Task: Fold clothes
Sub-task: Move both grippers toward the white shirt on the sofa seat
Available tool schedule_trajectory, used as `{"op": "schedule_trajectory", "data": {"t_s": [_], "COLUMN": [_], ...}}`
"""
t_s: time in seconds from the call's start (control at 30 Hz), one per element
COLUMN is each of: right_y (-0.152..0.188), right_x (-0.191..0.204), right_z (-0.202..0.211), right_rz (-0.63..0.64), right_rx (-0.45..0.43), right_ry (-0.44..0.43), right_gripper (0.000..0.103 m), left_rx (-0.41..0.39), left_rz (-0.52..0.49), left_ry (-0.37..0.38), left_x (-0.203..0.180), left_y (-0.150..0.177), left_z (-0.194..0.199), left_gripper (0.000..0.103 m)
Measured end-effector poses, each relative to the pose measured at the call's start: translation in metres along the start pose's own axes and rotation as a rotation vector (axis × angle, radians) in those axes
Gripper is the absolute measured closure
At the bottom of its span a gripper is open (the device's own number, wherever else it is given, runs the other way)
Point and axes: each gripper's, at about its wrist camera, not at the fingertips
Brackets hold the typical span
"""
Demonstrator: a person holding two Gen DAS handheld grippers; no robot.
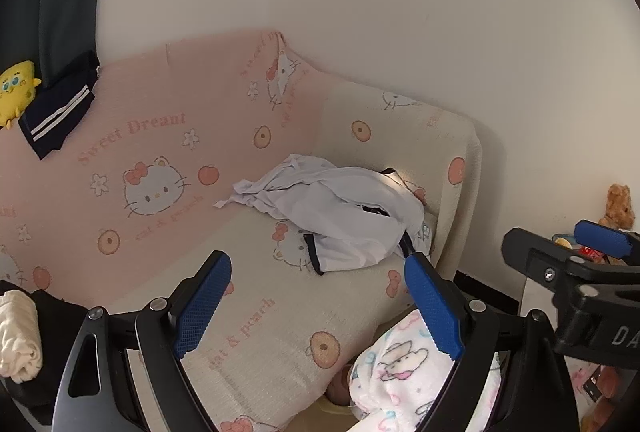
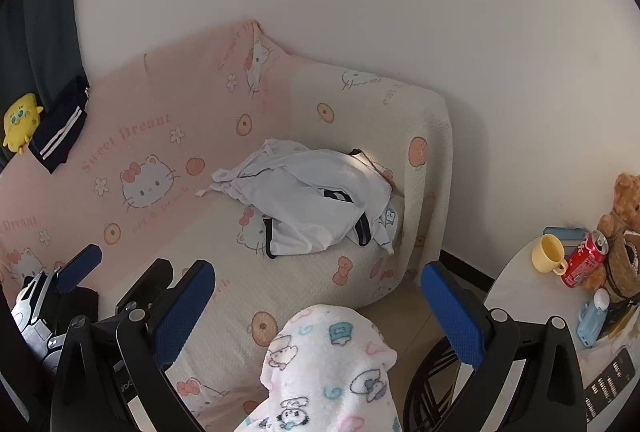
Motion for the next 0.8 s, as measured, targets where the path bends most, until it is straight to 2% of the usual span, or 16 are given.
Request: {"op": "schedule_trajectory", "data": {"t_s": [0.17, 0.23, 0.3, 0.5, 0.6, 0.8], "right_y": [0.001, 0.002, 0.005, -0.009, -0.021, -0.048], "right_x": [0.01, 0.014, 0.018, 0.011, 0.014, 0.021], "right_z": [-0.004, -0.006, -0.007, -0.02, -0.023, -0.041], "right_rz": [0.011, 0.015, 0.016, -0.007, -0.01, -0.019], "right_rx": [0.007, 0.01, 0.002, 0.037, 0.047, 0.063], "right_ry": [0.004, 0.006, 0.005, -0.026, -0.035, -0.043], "right_gripper": [0.0, 0.0, 0.0, 0.0, 0.0, 0.0], "left_rx": [0.001, -0.008, 0.011, 0.04, 0.026, 0.064], "left_rz": [0.042, 0.004, 0.012, 0.016, 0.008, 0.011], "left_ry": [0.032, 0.006, 0.017, 0.019, 0.05, 0.123], "left_x": [0.012, 0.004, 0.006, 0.016, 0.017, 0.019], "left_y": [-0.002, -0.004, -0.006, -0.032, -0.047, -0.067], "left_z": [-0.008, -0.005, -0.009, -0.018, -0.021, -0.051], "left_gripper": [0.014, 0.014, 0.014, 0.014, 0.014, 0.014]}}
Point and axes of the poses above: each gripper's, at about its wrist camera, not at the fingertips, and z roughly against the way its jaws point, x to its left, y to its underside, and after that the axes turned 14 degrees about -z, right-handed
